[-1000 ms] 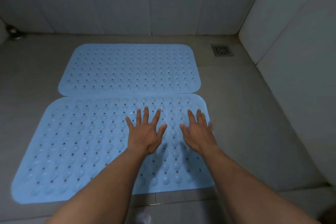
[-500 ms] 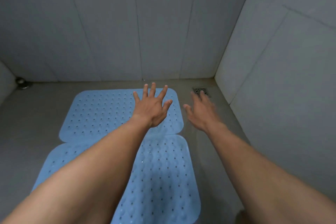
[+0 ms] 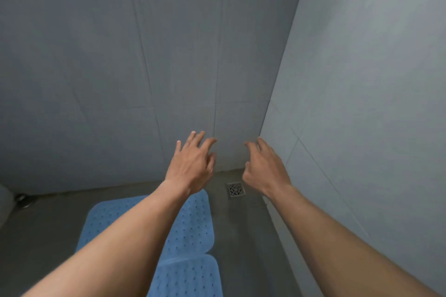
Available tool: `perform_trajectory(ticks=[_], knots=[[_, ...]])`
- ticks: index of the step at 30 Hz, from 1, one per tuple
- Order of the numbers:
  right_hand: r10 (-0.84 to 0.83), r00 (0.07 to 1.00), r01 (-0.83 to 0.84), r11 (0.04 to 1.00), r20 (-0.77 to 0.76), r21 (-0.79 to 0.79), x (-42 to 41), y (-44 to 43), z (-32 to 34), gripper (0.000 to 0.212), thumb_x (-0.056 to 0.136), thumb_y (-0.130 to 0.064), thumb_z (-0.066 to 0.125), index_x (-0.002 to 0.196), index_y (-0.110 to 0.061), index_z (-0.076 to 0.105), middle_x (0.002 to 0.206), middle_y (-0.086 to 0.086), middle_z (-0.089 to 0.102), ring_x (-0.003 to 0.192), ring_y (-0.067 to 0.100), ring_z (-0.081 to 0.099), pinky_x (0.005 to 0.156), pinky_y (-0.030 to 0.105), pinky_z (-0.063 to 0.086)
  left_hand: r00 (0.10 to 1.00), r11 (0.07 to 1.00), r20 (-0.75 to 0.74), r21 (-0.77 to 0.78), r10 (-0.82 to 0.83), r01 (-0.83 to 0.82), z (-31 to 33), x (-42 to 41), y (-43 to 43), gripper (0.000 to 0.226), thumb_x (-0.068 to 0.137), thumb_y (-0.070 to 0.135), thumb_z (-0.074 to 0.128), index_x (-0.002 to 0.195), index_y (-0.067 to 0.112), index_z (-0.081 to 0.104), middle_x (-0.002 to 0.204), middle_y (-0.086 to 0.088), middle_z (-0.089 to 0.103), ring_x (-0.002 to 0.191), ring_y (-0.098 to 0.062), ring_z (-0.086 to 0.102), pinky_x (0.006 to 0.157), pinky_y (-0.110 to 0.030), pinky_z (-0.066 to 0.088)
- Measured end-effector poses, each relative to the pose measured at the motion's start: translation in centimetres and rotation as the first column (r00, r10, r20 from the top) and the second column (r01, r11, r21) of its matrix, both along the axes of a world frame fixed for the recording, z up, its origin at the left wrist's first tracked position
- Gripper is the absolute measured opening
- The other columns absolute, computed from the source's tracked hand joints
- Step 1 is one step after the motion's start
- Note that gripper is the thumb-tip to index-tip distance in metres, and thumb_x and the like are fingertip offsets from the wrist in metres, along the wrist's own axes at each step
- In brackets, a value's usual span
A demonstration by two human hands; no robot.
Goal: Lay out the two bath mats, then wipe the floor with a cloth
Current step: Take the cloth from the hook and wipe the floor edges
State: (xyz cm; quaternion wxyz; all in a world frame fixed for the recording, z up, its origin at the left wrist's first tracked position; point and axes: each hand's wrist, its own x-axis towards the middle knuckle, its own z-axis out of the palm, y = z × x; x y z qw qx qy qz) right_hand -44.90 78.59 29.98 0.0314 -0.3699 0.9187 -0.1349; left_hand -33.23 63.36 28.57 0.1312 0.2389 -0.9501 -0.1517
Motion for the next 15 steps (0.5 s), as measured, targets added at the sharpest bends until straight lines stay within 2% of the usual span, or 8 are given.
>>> perform_trajectory(ticks=[7, 10, 15], knots=[[-0.11, 0.992, 0.106, 0.993, -0.061, -0.057, -4.0, 0.0, 15.6, 0.053, 0.09, -0.017, 0.048, 0.142, -0.015, 0.04, 0.149, 0.016, 0.036, 0.132, 0.036, 0.04, 0.106, 0.045, 0.039, 0.997, 0.997, -0.032, 0.001, -0.072, 0.072, 15.3, -4.3, -1.5, 0.048, 0.103, 0.038, 0.039, 0.15, 0.029, 0.036, 0.163, -0.007, 0.025, 0.154, -0.027, 0.011, 0.121, -0.057, 0.014], [-0.151, 0.985, 0.146, 0.987, -0.078, -0.069, -5.1, 0.3, 21.7, 0.055, 0.091, -0.019, 0.048, 0.145, -0.016, 0.037, 0.151, 0.014, 0.034, 0.134, 0.035, 0.038, 0.106, 0.044, 0.038, 0.994, 0.994, -0.034, 0.002, -0.105, 0.105, 21.1, -6.2, -1.6, 0.049, 0.103, 0.04, 0.04, 0.151, 0.03, 0.035, 0.163, -0.006, 0.026, 0.154, -0.028, 0.012, 0.12, -0.058, 0.015], [-0.187, 0.974, 0.175, 0.979, -0.131, -0.1, -7.8, 1.3, 30.7, 0.054, 0.093, -0.019, 0.044, 0.146, -0.016, 0.035, 0.149, 0.012, 0.034, 0.132, 0.035, 0.038, 0.104, 0.043, 0.038, 0.978, 0.986, -0.137, -0.06, -0.16, 0.153, 30.4, -10.6, -1.8, 0.048, 0.102, 0.039, 0.042, 0.148, 0.027, 0.04, 0.152, -0.004, 0.042, 0.144, -0.028, 0.034, 0.115, -0.054, 0.029]])
